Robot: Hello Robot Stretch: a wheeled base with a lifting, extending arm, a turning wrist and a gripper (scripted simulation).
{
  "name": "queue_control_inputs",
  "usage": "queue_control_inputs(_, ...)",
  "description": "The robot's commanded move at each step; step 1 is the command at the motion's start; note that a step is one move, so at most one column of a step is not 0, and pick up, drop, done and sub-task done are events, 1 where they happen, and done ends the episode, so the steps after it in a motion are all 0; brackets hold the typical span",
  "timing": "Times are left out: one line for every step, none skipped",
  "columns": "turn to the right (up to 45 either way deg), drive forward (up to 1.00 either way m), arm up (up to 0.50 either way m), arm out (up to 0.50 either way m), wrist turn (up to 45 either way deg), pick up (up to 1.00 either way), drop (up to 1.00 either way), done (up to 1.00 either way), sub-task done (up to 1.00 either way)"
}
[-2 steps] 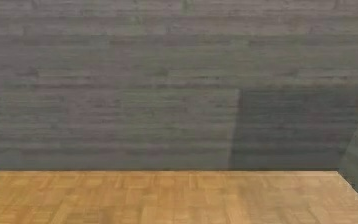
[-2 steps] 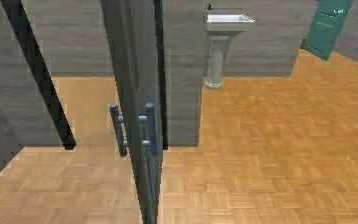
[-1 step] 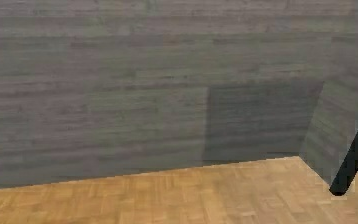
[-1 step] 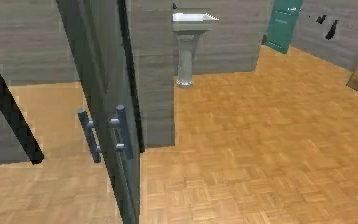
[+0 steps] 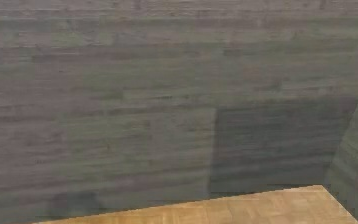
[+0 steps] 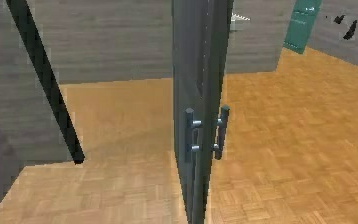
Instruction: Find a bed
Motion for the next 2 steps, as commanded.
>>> queue_control_inputs(45.0,0.0,0.0,0.0,0.0,0.0,0.0,0.0,0.0)
queue_control_inputs(3.0,0.0,0.0,0.0,0.0,0.0,0.0,0.0,0.0)
